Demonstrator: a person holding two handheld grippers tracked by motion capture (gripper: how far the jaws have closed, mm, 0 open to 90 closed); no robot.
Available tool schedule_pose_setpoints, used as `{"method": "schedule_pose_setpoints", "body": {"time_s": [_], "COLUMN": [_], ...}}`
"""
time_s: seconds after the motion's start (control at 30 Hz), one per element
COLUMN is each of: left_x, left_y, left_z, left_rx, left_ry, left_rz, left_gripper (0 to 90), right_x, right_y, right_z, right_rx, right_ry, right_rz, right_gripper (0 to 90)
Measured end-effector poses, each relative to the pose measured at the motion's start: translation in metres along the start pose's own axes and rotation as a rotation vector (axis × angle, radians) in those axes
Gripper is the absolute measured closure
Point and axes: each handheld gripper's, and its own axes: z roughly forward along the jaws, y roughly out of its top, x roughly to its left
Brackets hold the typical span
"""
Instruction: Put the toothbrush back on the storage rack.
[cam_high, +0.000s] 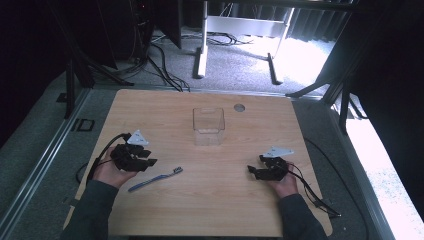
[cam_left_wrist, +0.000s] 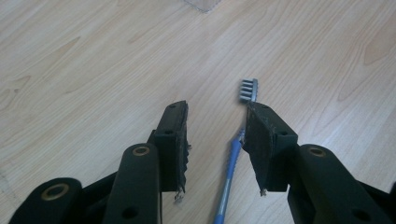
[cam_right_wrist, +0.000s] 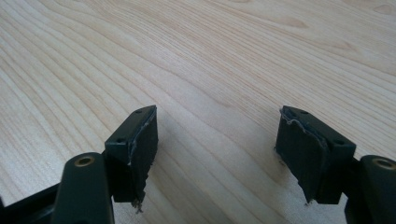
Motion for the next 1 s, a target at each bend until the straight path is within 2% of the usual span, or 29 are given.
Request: {"method": "schedule_pose_setpoints", "body": {"time_s": [0.33, 0.67, 1.0], "left_x": [-0.006, -0.011, -0.014], "left_y": [0.002, 0.002, 0.003], "left_z": [0.005, 0.009, 0.012], "left_rx": [0.037, 0.075, 0.12], "left_ry": [-0.018, -0.009, -0.031], "left_rz": [0.025, 0.047, 0.067], "left_gripper": [62.5, 62.8, 67.5], "right_x": [0.0, 0.0, 0.0], "right_y": [0.0, 0.0, 0.0], "right_z": [0.0, 0.0, 0.0], "right_rx": [0.0, 0.0, 0.0], "right_ry": [0.0, 0.0, 0.0], "right_rz": [0.0, 0.0, 0.0], "right_gripper": [29.1, 29.1, 29.1]}}
